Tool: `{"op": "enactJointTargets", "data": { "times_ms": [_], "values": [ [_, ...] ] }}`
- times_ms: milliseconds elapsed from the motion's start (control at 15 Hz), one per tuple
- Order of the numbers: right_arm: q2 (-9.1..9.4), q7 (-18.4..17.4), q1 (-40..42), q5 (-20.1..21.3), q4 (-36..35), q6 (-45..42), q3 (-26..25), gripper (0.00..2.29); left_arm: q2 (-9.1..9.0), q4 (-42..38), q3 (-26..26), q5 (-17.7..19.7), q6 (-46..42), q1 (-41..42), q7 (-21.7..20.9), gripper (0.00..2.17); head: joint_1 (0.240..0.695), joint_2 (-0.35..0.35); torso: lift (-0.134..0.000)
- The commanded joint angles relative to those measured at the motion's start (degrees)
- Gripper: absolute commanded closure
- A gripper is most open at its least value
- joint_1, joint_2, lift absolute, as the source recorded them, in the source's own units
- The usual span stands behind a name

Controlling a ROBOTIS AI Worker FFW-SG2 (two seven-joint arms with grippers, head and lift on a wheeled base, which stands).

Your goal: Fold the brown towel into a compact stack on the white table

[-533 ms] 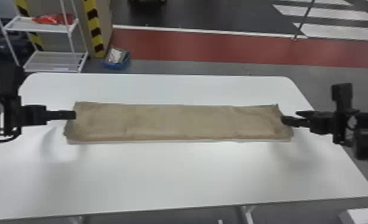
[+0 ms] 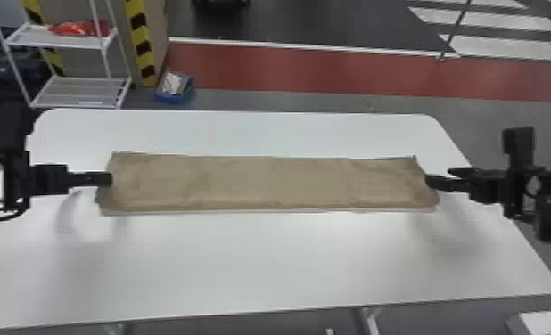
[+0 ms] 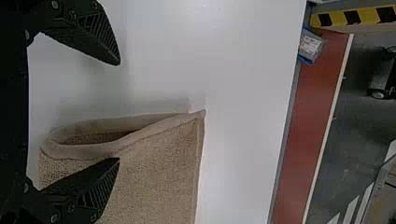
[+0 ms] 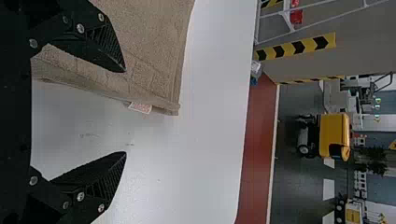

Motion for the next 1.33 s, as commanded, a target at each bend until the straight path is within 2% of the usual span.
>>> {"op": "enactJointTargets", "data": {
  "times_ms": [0, 400, 600, 933, 1000, 1133, 1200, 1267],
  "values": [
    [0.03, 0.01, 0.2, -0.24, 0.09, 0.02, -0.11, 0.29, -0.05, -1.03, 0.54, 0.02, 0.04, 1.01, -0.11, 0.17, 0.695, -0.122, -0.12],
    [-0.23, 0.72, 0.55, -0.68, -0.09, 0.55, -0.55, 0.29, -0.05, -1.21, 0.45, 0.99, 0.21, 1.1, -0.29, 0.18, 0.695, -0.124, -0.12],
    [-0.41, 1.33, 1.61, -2.18, -0.35, 1.07, -1.6, 0.29, -0.49, -1.65, 0.1, 0.81, 0.56, 1.01, 0.15, 0.17, 0.695, -0.131, -0.12],
    [-0.58, 1.42, 1.87, -2.18, -0.35, 1.07, -1.87, 0.29, -0.84, -1.65, -0.78, 0.2, 0.74, 1.01, 0.5, 0.21, 0.695, -0.14, -0.12],
    [-0.58, 1.33, 1.87, -2.18, -0.44, 1.07, -1.96, 0.29, -0.92, -1.65, -0.87, 0.2, 0.74, 1.01, 0.15, 0.27, 0.695, -0.143, -0.12],
    [-0.58, 1.42, 1.87, -2.18, -0.44, 0.9, -2.04, 0.29, -1.28, -1.82, -1.48, 0.29, 0.56, 1.01, -0.2, 0.6, 0.695, -0.147, -0.12],
    [-0.49, 1.42, 1.96, -2.26, -0.44, 0.9, -2.04, 0.29, -1.54, -2.44, -1.74, 0.29, 0.39, 1.1, -0.11, 0.87, 0.695, -0.15, -0.12],
    [-0.49, 1.42, 1.96, -2.53, -0.44, 0.9, -2.04, 0.29, -1.98, -2.53, -1.74, 0.2, 0.39, 1.1, -0.2, 1.24, 0.695, -0.153, -0.12]
  ]
}}
